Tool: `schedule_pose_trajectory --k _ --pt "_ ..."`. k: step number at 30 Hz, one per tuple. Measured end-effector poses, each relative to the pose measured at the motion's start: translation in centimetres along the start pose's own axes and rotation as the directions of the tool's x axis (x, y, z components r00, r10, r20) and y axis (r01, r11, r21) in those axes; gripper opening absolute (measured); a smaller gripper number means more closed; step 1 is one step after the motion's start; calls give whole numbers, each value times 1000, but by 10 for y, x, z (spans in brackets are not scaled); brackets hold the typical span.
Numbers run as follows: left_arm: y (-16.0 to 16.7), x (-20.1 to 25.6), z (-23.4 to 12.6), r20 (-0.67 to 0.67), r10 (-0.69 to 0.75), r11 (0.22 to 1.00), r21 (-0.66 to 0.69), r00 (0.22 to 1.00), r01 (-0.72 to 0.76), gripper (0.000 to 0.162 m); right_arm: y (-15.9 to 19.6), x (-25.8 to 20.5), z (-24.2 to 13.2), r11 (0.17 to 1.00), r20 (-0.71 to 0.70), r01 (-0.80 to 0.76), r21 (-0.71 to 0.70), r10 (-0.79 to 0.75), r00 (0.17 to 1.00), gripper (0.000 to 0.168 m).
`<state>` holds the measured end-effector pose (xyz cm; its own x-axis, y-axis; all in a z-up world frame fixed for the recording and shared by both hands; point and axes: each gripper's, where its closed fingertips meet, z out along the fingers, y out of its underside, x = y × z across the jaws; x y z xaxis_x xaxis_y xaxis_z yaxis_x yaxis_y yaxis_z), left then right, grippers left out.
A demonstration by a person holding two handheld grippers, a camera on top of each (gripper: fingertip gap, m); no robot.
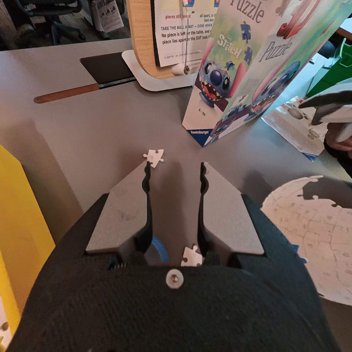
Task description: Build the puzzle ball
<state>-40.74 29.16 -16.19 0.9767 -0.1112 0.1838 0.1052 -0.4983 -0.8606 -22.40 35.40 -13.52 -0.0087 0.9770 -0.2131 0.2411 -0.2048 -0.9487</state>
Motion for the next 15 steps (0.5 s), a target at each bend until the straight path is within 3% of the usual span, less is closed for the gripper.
schedule_pose_trajectory --k 5,15 --pt "2 8 -12 -24 49 999 -18 998 -50 51 -11 5 -10 998 -11 18 52 -18 1000 31" --pt "31 25 -9 -148 73 987 -128 986 -93 48 -1 22 -7 995 -65 103 4 -102 993 30"
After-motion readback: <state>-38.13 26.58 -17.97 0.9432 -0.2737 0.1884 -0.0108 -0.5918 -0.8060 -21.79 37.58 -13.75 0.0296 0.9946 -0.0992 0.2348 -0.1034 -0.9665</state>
